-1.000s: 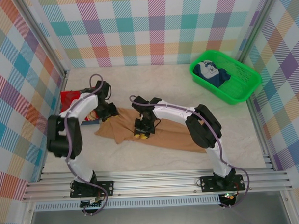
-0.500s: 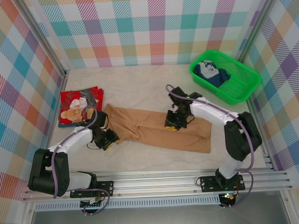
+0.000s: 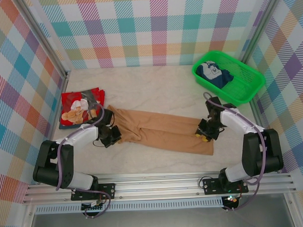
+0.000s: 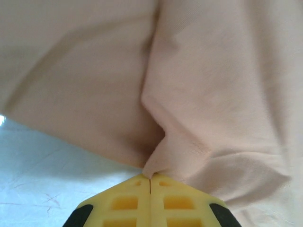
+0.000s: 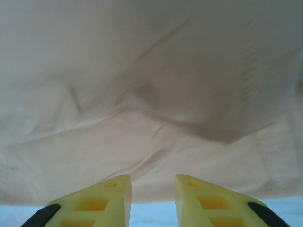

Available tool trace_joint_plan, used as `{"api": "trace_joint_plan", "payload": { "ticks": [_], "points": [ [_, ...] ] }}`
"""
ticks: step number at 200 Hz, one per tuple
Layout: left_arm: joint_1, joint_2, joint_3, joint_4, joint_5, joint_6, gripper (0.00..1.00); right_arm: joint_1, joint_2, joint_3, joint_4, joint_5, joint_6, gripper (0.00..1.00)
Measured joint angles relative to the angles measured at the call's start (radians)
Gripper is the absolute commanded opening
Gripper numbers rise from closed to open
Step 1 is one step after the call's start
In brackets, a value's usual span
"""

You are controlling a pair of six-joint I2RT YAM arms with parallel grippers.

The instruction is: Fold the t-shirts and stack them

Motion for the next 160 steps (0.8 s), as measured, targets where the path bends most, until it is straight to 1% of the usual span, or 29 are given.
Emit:
{"api": "trace_joint_plan", "payload": {
  "ticks": [15, 47, 85, 115, 128, 133, 144, 149, 160],
  "points": [
    [0.000, -0.014, 0.042, -0.018, -0.024, 0.007, 0.00, -0.027, 0.026, 0.000, 0.007, 0.017, -0.021, 0.29],
    [0.000, -0.024, 0.116, -0.084, -0.077, 0.013, 0.00, -0.046, 0.100, 0.000, 0.019, 0.060, -0.047, 0.29],
    [0.000, -0.032, 0.113, -0.189, -0.129, 0.003, 0.00, -0.053, 0.129, 0.000, 0.019, 0.107, -0.064, 0.28],
    [0.000, -0.085, 0.072, -0.240, -0.157, -0.004, 0.00, -0.056, 0.139, -0.001, 0.019, 0.119, -0.075, 0.28],
    [0.000, -0.077, 0.073, -0.243, -0.161, -0.004, 0.06, -0.056, 0.142, -0.001, 0.019, 0.123, -0.076, 0.28],
    [0.000, -0.070, 0.075, -0.244, -0.161, -0.004, 0.14, -0.056, 0.143, -0.001, 0.019, 0.126, -0.076, 0.28],
    [0.000, -0.045, 0.089, -0.252, -0.164, -0.006, 0.35, -0.056, 0.145, -0.001, 0.019, 0.129, -0.077, 0.28],
    [0.000, -0.034, 0.097, -0.258, -0.166, -0.003, 0.41, -0.056, 0.145, -0.001, 0.019, 0.129, -0.079, 0.28],
    [0.000, -0.017, 0.118, -0.269, -0.172, -0.010, 0.46, -0.056, 0.145, 0.000, 0.019, 0.129, -0.083, 0.29]
  ]
}}
